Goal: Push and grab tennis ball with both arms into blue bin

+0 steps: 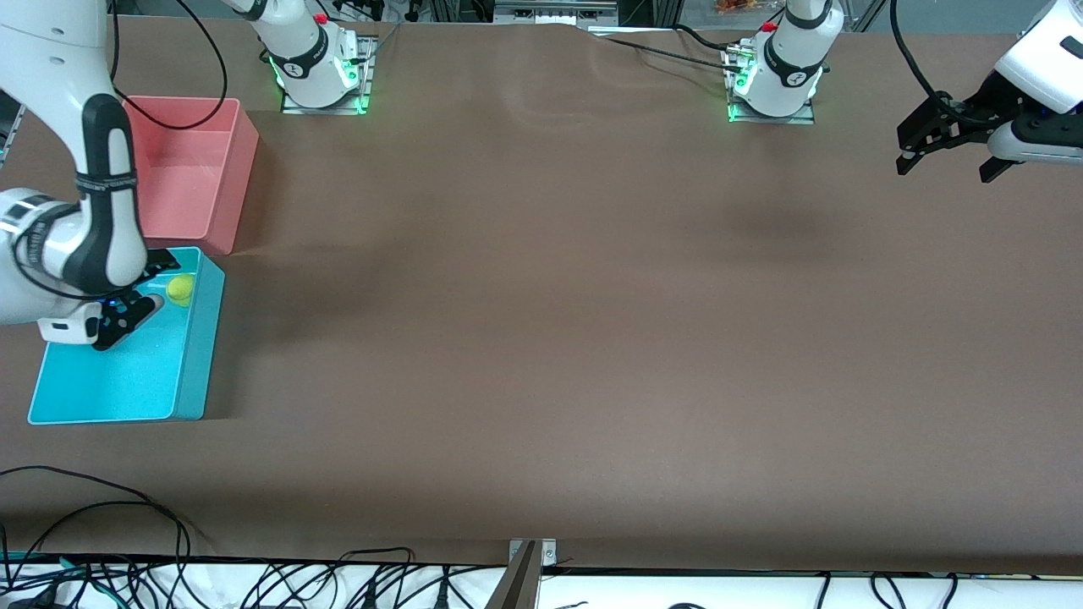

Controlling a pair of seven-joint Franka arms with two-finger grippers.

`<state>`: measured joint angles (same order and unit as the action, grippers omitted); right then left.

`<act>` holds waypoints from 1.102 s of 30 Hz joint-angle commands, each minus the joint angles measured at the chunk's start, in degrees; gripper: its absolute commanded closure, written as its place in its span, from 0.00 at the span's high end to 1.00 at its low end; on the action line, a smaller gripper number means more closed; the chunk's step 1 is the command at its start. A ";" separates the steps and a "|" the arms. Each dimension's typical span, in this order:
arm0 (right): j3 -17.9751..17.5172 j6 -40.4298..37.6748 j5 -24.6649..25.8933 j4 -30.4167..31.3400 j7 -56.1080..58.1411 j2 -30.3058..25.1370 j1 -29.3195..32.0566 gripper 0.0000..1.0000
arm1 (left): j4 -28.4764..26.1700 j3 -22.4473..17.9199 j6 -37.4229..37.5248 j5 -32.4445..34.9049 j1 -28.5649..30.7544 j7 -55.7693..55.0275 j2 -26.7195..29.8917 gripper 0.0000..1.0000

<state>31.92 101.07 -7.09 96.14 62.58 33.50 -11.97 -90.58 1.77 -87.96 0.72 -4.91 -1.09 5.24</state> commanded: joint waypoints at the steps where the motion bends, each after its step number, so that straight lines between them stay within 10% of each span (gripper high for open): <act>1: 1.30 -11.23 -0.99 -7.71 1.14 -0.28 0.45 1.00 | 2.16 0.07 0.94 -0.72 -0.10 -0.41 -1.02 1.00; 19: 1.13 -24.60 -1.34 -18.97 0.00 -1.77 -3.94 1.00 | 2.16 0.07 0.94 -0.72 -0.10 -0.41 -1.02 1.00; 28: -7.03 -24.34 -0.55 -15.55 -21.42 -8.97 -3.33 1.00 | 2.16 0.07 0.94 -0.72 -0.10 -0.41 -1.02 1.00; 33: -17.39 -24.34 0.41 -13.09 -36.27 -12.58 2.19 1.00 | 2.16 0.07 0.94 -0.72 -0.01 -0.41 -1.02 1.00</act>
<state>23.90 76.91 -7.51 78.69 38.69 26.77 -15.26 -90.50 1.80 -87.96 0.72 -4.93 -1.09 5.20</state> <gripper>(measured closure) 0.000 0.000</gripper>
